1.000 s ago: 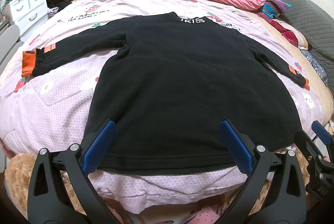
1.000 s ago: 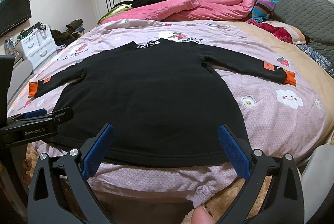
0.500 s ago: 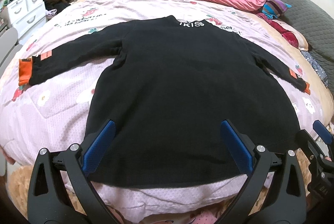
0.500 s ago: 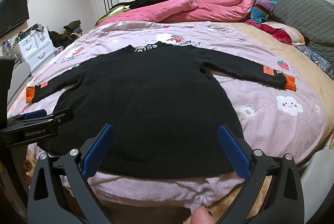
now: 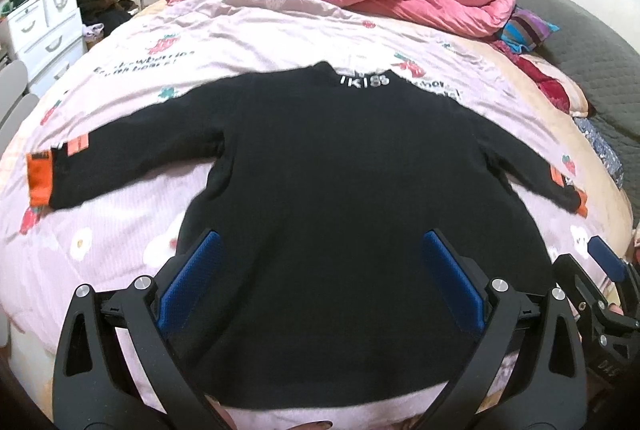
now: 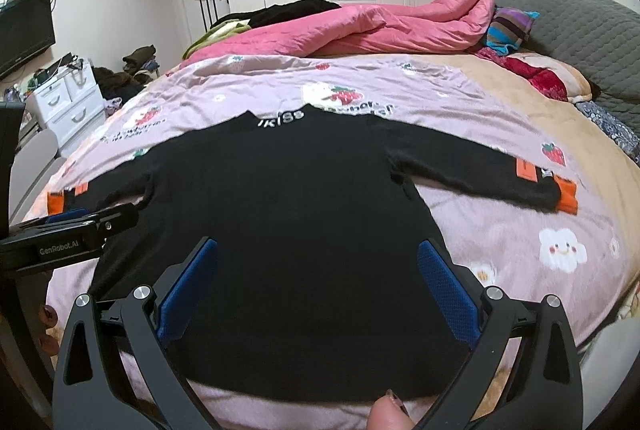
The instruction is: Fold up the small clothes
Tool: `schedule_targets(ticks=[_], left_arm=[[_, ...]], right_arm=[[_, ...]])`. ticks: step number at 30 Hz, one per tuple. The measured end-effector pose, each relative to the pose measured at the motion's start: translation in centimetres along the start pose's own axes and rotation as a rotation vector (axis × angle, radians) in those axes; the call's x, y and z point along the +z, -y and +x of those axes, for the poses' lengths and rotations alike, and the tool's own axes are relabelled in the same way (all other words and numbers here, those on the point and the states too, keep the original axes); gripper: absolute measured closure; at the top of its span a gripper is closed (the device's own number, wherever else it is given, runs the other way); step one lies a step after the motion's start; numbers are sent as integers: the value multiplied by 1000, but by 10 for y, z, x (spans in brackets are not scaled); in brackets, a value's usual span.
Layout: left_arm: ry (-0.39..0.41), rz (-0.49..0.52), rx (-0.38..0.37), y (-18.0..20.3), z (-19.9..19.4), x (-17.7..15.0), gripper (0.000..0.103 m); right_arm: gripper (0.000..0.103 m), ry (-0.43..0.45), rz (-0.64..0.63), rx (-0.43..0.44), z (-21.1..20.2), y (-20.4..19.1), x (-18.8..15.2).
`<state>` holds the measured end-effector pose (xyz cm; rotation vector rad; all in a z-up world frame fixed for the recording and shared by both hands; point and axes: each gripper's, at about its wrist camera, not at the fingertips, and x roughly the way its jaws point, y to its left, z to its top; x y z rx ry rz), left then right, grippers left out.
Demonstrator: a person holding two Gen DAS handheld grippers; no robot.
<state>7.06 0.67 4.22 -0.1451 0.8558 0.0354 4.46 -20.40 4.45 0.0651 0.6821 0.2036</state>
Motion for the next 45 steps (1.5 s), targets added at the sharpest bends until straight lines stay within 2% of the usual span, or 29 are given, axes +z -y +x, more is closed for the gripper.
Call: schedule_targets(ticks=[12, 21, 32, 37, 45], left_arm=[[26, 4, -21, -2, 15, 45, 8], [-15, 3, -36, 2, 46, 78, 8], [-45, 43, -50, 19, 90, 100, 8], [-22, 74, -46, 28, 104, 107, 8], [-38, 105, -50, 36, 135, 109, 8]], right_arm=[[4, 35, 16, 11, 27, -5, 44], [4, 61, 57, -12, 46, 17, 80], [4, 44, 180, -135, 84, 86, 109], [4, 24, 256, -192, 99, 122, 106], [4, -11, 356, -280, 115, 170, 88]])
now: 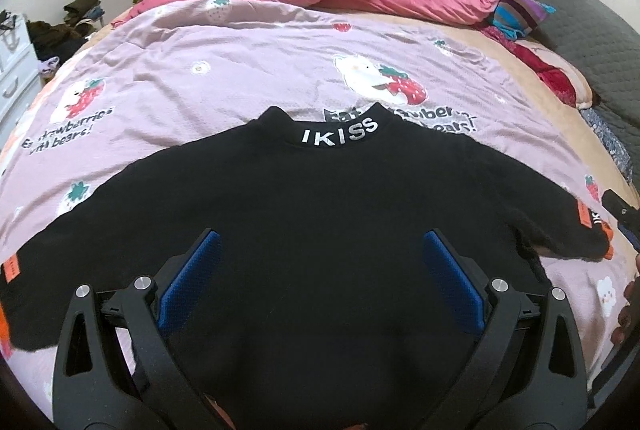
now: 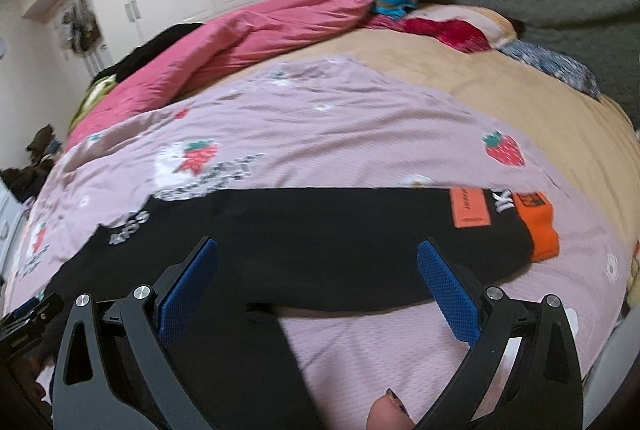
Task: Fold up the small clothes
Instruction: 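Move the right tool to the orange cuff of the sleeve and grasp it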
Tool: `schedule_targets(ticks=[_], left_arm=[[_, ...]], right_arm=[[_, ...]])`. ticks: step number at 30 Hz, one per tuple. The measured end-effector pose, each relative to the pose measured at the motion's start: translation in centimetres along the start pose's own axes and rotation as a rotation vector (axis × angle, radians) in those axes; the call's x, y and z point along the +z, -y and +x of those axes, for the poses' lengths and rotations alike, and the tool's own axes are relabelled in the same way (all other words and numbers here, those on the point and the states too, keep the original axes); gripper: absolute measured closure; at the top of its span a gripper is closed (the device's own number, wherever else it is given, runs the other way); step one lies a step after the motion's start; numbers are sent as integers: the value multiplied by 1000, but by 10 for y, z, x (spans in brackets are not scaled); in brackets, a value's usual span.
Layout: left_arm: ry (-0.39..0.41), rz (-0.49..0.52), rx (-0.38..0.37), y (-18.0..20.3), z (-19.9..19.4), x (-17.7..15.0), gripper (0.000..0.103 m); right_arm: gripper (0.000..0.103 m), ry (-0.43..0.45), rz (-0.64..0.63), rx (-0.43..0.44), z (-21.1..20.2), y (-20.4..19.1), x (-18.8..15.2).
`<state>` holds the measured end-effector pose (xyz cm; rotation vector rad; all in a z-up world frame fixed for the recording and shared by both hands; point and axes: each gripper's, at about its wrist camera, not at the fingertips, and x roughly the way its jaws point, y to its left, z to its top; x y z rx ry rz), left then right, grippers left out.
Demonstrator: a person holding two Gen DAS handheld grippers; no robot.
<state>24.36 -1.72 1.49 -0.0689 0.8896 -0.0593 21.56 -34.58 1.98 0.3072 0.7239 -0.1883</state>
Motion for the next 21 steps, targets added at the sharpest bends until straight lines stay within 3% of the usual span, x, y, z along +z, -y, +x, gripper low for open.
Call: schedule_targets(ticks=[21], left_arm=[[-18, 34, 38, -6, 50, 15, 8]], right_arm=[[4, -94, 355, -166, 49, 110, -19]])
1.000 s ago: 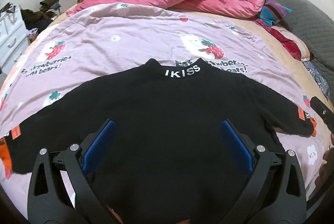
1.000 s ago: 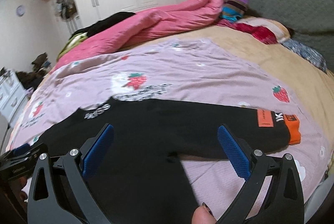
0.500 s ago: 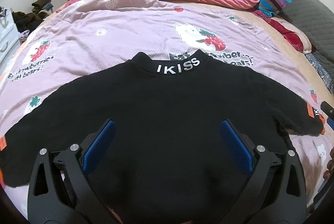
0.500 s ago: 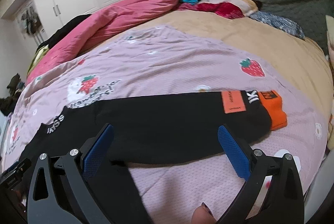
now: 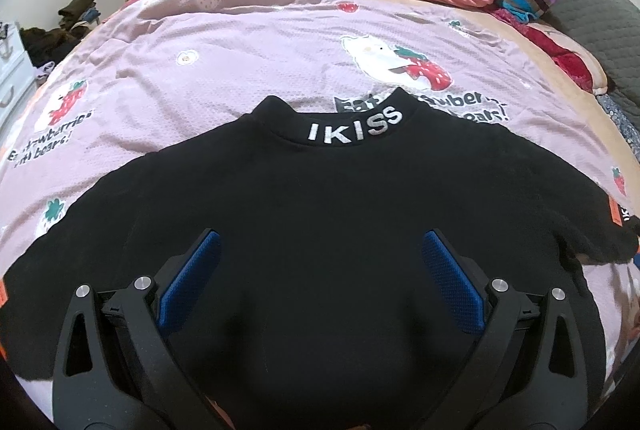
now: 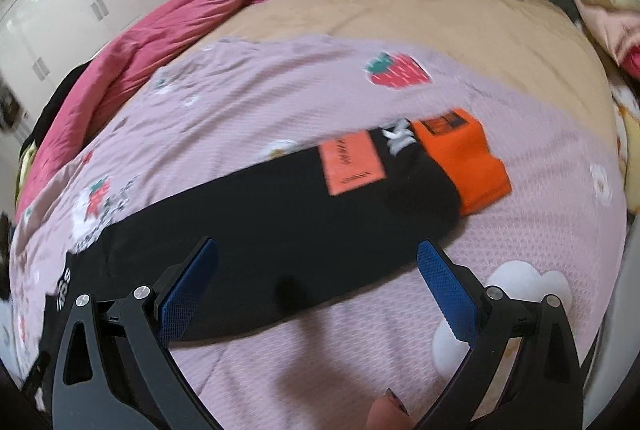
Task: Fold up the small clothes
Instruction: 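Move the right tool to the orange cuff of the sleeve and grasp it, then carry the orange cuff with the right tool across the sweatshirt body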
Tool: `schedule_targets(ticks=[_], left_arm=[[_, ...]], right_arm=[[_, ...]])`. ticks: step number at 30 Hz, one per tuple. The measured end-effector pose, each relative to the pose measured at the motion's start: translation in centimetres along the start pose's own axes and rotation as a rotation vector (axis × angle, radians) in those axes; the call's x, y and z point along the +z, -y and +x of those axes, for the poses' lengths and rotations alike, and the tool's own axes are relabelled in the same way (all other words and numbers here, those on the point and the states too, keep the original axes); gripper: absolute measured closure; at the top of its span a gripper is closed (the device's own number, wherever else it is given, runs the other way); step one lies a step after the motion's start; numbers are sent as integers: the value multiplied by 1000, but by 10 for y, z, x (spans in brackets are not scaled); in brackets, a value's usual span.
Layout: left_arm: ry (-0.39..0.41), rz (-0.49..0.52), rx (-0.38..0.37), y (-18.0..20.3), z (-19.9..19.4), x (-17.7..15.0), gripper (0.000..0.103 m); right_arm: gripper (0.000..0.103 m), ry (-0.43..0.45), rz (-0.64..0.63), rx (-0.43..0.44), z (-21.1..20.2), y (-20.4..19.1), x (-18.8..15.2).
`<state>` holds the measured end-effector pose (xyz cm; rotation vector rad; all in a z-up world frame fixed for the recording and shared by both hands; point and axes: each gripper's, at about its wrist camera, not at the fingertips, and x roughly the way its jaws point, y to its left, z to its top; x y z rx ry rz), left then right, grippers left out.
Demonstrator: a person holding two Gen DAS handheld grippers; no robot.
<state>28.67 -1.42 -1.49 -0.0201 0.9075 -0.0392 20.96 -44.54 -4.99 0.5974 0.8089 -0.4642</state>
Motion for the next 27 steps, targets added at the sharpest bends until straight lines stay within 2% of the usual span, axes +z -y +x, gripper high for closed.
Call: schedule_targets(ticks=[5, 11, 14, 15, 16, 17, 18, 19, 21, 27], left_arm=[[-6, -6, -1, -7, 3, 2, 8], [-7, -23, 15, -18, 4, 8, 8], [-5, -46, 21, -27, 3, 12, 8], [-5, -54, 20, -30, 3, 13, 8], [-4, -60, 23, -33, 2, 15, 8], [-2, -65, 27, -35, 2, 16, 8], [-1, -73, 29, -38, 1, 18, 8], [-2, -78, 29, -40, 0, 19, 8], [-2, -88, 22, -44, -4, 21, 8], [4, -105, -18, -49, -14, 26, 8]], right_arm=[[4, -50, 89, 6, 22, 18, 4], [4, -13, 155, 17, 30, 25, 16], [5, -13, 148, 18, 40, 25, 24], [14, -3, 144, 10, 43, 25, 26], [35, 7, 144, 4, 46, 25, 28], [45, 13, 143, 2, 49, 26, 30], [62, 16, 145, 10, 50, 28, 31], [75, 20, 152, 25, 50, 30, 31], [85, 33, 161, 72, 47, 30, 33], [92, 145, 27, 170, 13, -3, 34]])
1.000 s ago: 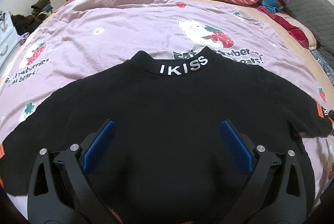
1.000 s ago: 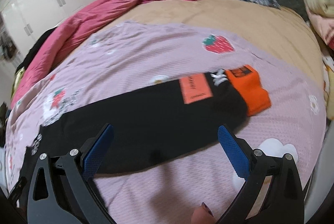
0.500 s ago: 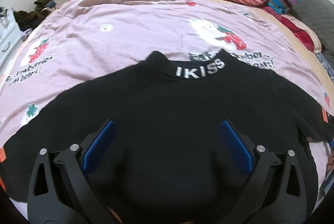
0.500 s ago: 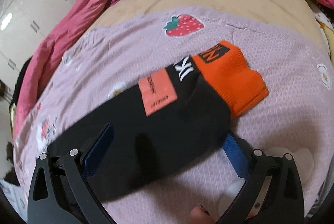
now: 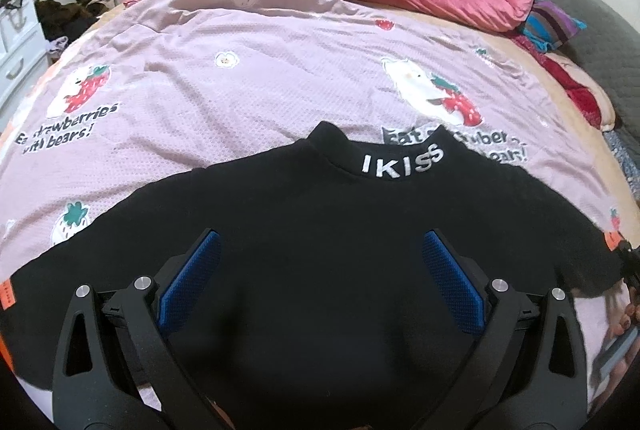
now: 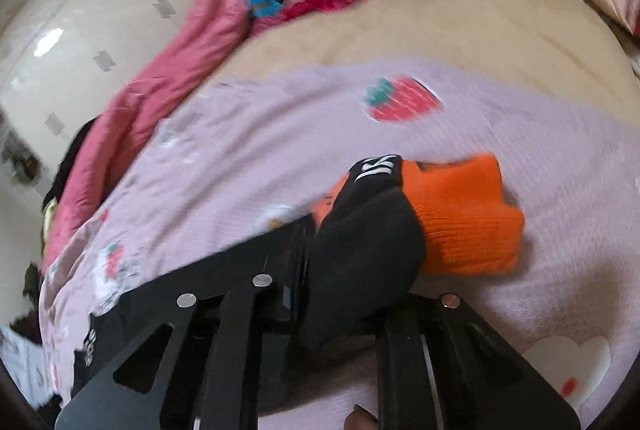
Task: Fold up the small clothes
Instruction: 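Carry the orange cuff with the right tool across the sweatshirt body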
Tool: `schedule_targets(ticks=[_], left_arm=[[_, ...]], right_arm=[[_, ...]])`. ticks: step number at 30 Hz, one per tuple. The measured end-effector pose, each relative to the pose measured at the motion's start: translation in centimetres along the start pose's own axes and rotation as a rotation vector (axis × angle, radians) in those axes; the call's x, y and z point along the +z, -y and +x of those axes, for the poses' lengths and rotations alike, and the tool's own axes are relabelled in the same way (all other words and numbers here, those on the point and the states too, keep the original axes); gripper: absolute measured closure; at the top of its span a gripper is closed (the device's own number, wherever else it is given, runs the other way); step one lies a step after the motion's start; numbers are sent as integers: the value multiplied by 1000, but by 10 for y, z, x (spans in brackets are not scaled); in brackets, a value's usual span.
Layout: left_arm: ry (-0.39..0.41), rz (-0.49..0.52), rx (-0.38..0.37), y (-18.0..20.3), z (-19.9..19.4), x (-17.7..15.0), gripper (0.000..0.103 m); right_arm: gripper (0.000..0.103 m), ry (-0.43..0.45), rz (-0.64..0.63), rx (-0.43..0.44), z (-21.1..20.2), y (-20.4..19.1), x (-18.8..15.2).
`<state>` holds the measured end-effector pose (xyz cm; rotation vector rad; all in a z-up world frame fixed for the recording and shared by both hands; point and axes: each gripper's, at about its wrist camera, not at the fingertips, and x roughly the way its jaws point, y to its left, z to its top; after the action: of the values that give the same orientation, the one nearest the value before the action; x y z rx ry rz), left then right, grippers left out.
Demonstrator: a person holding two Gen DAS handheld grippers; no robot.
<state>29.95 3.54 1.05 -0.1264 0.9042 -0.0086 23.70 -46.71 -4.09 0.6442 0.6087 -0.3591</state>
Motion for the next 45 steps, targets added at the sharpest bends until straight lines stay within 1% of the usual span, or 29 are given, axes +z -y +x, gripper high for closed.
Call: schedule_targets(ticks=[5, 10, 14, 16, 18, 22, 25, 29, 32, 39, 43, 45], left_arm=[[14, -26, -22, -2, -14, 1, 8], [27, -32, -40, 1, -27, 0, 8], [13, -41, -73, 2, -34, -8, 8], [-14, -63, -114, -1, -36, -18, 8], [-32, -74, -136, -5, -38, -25, 8], [-14, -91, -119, -19, -47, -30, 8], [-5, -138, -151, -34, -52, -27, 8], [-5, -187, -174, -51, -54, -25, 8], [-7, -224, -208, -61, -54, -25, 8], [-33, -323, -321, -82, -49, -26, 8], [-37, -369, -348, -97, -45, -25, 8], [-41, -393, -373, -103, -42, -26, 8]], right_arm=[[95, 38, -122, 74, -17, -38, -8], [95, 41, -203, 139, -35, -65, -20], [95, 45, -296, 191, -46, -99, -26], [95, 51, -342, 213, -53, -114, -31], [95, 52, -393, 233, -59, -134, -38], [95, 27, -468, 264, -65, -170, -55], [95, 14, -517, 290, -69, -195, -70], [95, -11, -571, 331, -74, -224, -91], [95, -25, -613, 366, -79, -241, -103], [95, -67, -729, 457, -87, -287, -145], [95, -99, -788, 500, -86, -308, -171], [95, -117, -806, 512, -82, -316, -184]])
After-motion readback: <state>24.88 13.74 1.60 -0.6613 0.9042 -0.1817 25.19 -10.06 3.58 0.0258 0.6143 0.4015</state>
